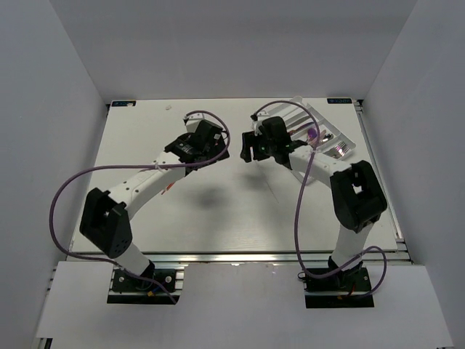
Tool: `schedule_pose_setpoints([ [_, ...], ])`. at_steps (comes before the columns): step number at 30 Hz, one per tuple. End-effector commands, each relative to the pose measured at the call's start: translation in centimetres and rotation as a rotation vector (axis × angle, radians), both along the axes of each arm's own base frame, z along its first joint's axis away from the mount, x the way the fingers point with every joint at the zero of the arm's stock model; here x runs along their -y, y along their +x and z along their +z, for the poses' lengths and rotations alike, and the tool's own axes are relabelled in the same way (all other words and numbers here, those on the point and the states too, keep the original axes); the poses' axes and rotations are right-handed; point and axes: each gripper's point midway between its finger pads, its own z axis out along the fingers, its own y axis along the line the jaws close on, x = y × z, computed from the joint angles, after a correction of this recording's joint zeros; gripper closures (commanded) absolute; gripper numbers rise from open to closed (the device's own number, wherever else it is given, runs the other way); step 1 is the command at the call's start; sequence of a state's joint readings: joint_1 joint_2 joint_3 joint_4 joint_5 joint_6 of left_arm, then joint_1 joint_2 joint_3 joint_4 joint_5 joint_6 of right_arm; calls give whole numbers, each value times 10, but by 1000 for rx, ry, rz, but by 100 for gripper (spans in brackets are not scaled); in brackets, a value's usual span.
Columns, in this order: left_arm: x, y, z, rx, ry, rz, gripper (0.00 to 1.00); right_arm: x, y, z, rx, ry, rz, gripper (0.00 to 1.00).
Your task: Sort the eating utensils into containers
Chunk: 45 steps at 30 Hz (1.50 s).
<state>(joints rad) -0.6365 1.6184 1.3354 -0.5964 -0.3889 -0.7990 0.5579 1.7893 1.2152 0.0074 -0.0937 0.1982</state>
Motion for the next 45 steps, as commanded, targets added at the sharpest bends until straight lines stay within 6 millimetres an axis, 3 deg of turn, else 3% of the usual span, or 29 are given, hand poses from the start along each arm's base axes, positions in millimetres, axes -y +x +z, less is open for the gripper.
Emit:
schedule_pose_setpoints([
  [1, -53, -11, 58, 114, 153, 85, 2, 36, 19, -20, -67, -146, -75, 29],
  [2, -59, -15, 68, 137, 167, 72, 2, 43, 20, -35, -115, -165, -70, 32],
  [4, -65, -23, 68, 137, 228, 0, 2, 45, 34, -36, -98, -198, -66, 34],
  [5, -68, -27, 69, 140, 247, -19, 2, 46, 32, -50, -133, -225, -54, 34],
  [6, -77, -34, 77, 157, 266, -17, 2, 43, 40, -46, -118, -224, -43, 37],
  [7, -86, -39, 73, 151, 314, -28, 2, 42, 41, -49, -120, -233, -27, 37],
  [9, -104, -48, 82, 178, 357, -6, 2, 41, 43, -62, -151, -252, -13, 38],
  [13, -135, -64, 73, 182, 473, 17, 2, 36, 52, -71, -164, -273, 1, 41],
  [14, -140, -70, 57, 160, 497, 11, 2, 36, 52, -74, -169, -278, 6, 43],
  [16, -145, -73, 52, 186, 486, 37, 2, 40, 51, -84, -199, -311, 1, 54],
  [17, -150, -79, 35, 169, 501, 42, 2, 41, 48, -88, -214, -325, 5, 59],
  [19, -153, -76, 28, 179, 455, 44, 2, 47, 40, -103, -237, -389, -9, 67],
  [21, -162, -75, 28, 163, 458, 73, 2, 53, 32, -116, -261, -442, -18, 74],
  [24, -173, -69, 26, 150, 434, 93, 2, 60, 15, -137, -320, -499, -28, 77],
  [29, -184, -65, 14, 103, 399, 105, 2, 61, -3, -152, -380, -504, -15, 79],
  [33, -185, -65, 12, 97, 403, 106, 2, 60, -14, -158, -440, -491, -6, 100],
  [34, -185, -65, 12, 97, 403, 108, 2, 58, -12, -157, -442, -489, -14, 100],
  [36, -186, -65, 12, 96, 405, 109, 2, 53, -10, -151, -442, -471, -22, 100],
  [39, -186, -66, 12, 96, 407, 111, 2, 16, 3, -115, -397, -266, 11, 100],
  [40, -186, -65, 11, 95, 408, 113, 2, -7, 1, -87, -388, -135, 75, 100],
  [42, -188, -66, 10, 92, 416, 120, 2, -30, 4, -54, -386, 49, 103, 100],
  [43, -189, -66, 11, 92, 417, 124, 2, -47, 10, -18, -336, 184, 166, 100],
  [45, -190, -66, 10, 93, 419, 128, 2, -58, 18, 17, -339, 312, 152, 100],
])
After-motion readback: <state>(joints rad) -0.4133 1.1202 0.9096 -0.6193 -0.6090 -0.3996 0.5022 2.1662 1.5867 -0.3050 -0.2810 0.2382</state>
